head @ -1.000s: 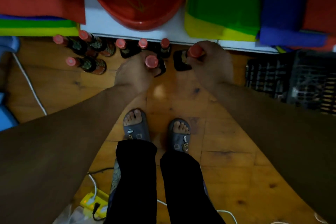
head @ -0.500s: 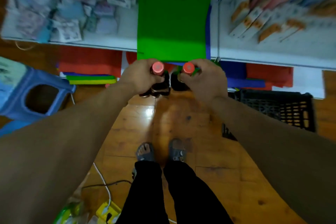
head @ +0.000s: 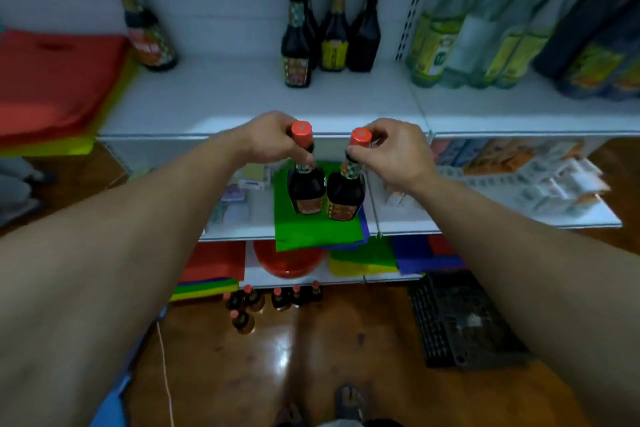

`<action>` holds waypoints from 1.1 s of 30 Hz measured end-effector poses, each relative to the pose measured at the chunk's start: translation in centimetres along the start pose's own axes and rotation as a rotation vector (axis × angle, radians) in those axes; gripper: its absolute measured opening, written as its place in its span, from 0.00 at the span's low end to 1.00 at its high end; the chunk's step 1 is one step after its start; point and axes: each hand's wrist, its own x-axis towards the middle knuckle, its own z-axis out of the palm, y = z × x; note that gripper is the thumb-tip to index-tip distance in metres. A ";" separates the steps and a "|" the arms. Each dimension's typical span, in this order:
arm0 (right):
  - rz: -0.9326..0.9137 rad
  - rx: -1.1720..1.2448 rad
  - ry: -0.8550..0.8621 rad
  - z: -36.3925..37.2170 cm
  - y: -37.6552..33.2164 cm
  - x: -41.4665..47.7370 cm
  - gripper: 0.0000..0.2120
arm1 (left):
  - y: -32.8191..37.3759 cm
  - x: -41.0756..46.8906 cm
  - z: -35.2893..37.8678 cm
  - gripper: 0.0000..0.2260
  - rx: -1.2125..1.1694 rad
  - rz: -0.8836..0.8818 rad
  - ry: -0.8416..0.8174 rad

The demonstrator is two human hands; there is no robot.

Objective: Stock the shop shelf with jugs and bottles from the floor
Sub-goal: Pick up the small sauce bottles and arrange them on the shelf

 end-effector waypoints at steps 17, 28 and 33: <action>-0.047 0.062 0.108 -8.5 -5.3 12.5 0.10 | 9.9 7.3 -9.7 0.07 -0.036 0.095 0.156; -0.062 0.108 0.010 -7.1 -2.0 19.9 0.12 | 10.5 14.1 -8.4 0.06 0.021 0.030 0.178; -0.029 0.171 0.002 -6.3 -1.2 21.5 0.09 | 9.9 16.0 -8.5 0.06 0.000 0.003 0.172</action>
